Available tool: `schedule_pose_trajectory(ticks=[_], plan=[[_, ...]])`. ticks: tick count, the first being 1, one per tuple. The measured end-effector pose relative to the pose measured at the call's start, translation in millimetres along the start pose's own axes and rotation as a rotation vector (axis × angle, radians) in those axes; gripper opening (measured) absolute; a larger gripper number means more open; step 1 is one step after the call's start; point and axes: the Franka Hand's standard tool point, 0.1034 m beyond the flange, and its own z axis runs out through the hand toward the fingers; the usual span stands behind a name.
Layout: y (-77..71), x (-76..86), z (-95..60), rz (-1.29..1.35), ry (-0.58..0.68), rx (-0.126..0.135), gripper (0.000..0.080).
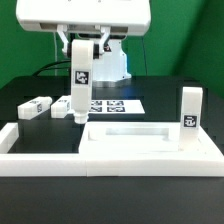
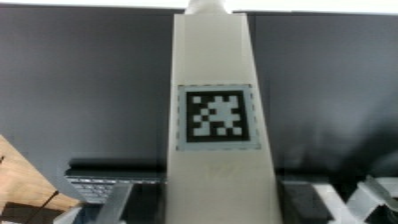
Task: Assemble desk
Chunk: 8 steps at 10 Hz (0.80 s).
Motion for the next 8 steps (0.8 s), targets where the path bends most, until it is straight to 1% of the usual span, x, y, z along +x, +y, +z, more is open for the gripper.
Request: schedule_pose_trajectory(ticks=[2,6,7,8], plan=[[-2.6,-8.9,3.3,0.004,-0.012,0.0,0.0289],[-2.6,-10.5,4.5,0.009,-0.016,0.0,0.0289],[1.3,-9.2,2.4,-0.019,-0.007,-0.004,0.029],[8.4,-8.1,-1.0,-0.028,0.011,-0.004,0.029]])
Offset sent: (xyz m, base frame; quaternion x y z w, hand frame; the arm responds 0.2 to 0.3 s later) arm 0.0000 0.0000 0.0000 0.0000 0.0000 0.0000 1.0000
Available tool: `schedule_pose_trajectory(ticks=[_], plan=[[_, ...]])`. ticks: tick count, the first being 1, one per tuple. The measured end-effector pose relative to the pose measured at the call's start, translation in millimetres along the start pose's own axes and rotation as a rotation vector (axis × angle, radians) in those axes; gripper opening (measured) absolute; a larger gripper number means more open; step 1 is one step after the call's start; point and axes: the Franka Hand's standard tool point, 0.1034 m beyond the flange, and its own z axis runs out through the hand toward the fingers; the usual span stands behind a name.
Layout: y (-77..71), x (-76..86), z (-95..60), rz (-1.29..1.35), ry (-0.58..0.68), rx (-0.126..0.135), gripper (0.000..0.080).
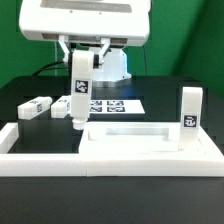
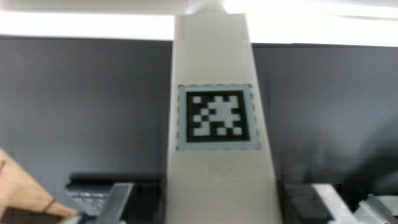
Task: Assemble desk
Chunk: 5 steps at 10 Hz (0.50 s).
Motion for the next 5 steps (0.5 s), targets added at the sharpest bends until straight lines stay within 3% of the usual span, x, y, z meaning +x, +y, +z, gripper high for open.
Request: schedule_pose_trajectory(ticks=[2,5], plan=[[4.0,-1.0,4.1,-0.02,0.047,0.002,0.029],[-12.4,-3.2,15.0,0.004,0.063,0.031,0.029]])
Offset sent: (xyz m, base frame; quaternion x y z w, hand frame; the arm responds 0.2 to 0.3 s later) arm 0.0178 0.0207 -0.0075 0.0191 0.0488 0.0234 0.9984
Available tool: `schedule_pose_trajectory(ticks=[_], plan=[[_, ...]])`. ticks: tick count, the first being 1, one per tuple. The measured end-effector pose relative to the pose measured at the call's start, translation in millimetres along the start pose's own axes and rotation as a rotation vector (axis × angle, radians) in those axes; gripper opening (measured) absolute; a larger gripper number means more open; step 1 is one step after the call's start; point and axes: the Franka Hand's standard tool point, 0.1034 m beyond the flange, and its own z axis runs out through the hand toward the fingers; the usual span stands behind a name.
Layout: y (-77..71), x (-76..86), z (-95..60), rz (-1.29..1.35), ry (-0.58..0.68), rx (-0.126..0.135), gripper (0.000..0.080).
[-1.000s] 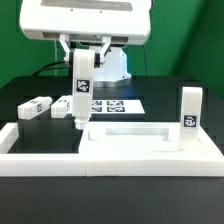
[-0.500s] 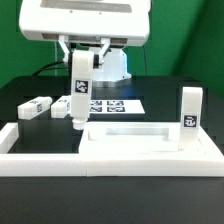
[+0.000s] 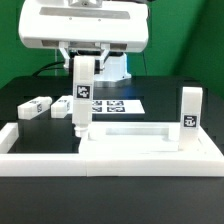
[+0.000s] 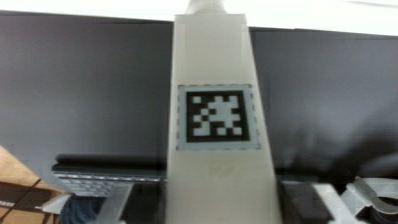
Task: Assemble desk
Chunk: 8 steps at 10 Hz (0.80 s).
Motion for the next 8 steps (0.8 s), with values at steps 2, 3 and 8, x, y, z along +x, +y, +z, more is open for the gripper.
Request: schedule_pose_trajectory(ticks=[2,3,8], plan=[[-12.0,-5.9,2.2,0.002,-0.044,0.04,0.029],[-17.6,-11.1,0.1,-0.012,-0.112,0.095,0.029],[-2.2,-23.1,3.5,-0.012,-0.138,0.099,0.029]])
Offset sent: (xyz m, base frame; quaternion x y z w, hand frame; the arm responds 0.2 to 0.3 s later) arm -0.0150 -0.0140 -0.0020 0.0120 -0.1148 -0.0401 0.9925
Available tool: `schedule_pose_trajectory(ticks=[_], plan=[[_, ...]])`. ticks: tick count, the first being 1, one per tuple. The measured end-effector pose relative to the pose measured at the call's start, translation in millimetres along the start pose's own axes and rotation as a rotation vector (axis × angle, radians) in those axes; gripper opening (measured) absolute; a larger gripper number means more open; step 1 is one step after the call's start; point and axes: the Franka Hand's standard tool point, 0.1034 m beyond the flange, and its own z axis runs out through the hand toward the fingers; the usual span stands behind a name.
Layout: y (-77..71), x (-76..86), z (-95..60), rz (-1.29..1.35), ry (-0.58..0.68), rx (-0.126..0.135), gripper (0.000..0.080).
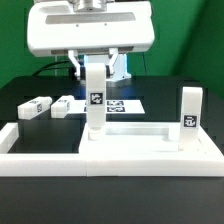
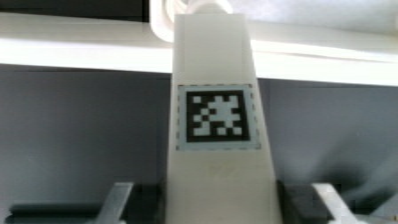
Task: Assemble desk
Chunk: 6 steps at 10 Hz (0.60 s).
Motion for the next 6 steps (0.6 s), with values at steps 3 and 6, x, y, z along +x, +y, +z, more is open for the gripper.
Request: schedule_pose_trajectory(ticks=[3,6], plan=[[11.0,-0.6,7.2,-0.008,0.077,-0.067,0.029],[4.9,3.3,6.7,0.022,0.081,-0.058,0.029]])
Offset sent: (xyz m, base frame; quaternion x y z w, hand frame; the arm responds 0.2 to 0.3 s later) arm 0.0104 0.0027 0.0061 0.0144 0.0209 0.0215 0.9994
